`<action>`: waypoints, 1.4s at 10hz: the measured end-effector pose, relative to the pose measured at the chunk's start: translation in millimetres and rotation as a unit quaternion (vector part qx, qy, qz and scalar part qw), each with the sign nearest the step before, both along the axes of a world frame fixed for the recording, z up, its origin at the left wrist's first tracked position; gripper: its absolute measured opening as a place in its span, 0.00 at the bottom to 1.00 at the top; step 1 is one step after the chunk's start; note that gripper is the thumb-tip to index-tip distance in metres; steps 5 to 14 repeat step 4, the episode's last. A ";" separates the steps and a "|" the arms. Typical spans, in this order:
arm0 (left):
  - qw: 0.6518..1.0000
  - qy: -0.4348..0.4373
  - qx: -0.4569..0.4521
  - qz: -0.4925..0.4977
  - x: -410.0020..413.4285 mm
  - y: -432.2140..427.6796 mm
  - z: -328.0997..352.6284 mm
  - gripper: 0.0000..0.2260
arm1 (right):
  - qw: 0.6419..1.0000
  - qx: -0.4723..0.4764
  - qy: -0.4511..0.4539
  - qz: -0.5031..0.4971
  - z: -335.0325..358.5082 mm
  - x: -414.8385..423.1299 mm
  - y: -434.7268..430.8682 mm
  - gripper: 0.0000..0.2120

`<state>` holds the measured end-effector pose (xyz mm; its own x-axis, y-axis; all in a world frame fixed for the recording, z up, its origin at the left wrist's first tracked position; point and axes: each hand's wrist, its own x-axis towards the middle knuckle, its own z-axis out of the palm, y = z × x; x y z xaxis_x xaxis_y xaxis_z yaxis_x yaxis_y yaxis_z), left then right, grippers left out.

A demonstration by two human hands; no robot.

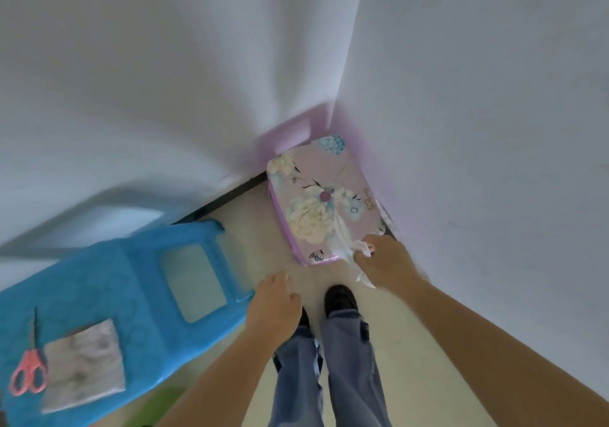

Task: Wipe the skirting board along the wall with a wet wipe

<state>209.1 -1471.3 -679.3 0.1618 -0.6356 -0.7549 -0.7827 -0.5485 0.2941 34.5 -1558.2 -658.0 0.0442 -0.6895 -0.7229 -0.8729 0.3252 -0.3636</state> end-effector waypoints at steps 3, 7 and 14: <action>0.994 -0.029 -0.042 -0.099 -10.7 -44.7 -94.8 0.29 | 0.915 0.028 -0.212 -0.343 -74.9 19.8 -54.8 0.08; 0.987 -0.037 -0.017 -0.158 -13.0 -48.4 -107.0 0.30 | 0.941 0.065 -0.127 -0.308 -104.5 7.6 -49.7 0.12; 0.987 -0.037 -0.017 -0.158 -13.0 -48.4 -107.0 0.30 | 0.941 0.065 -0.127 -0.308 -104.5 7.6 -49.7 0.12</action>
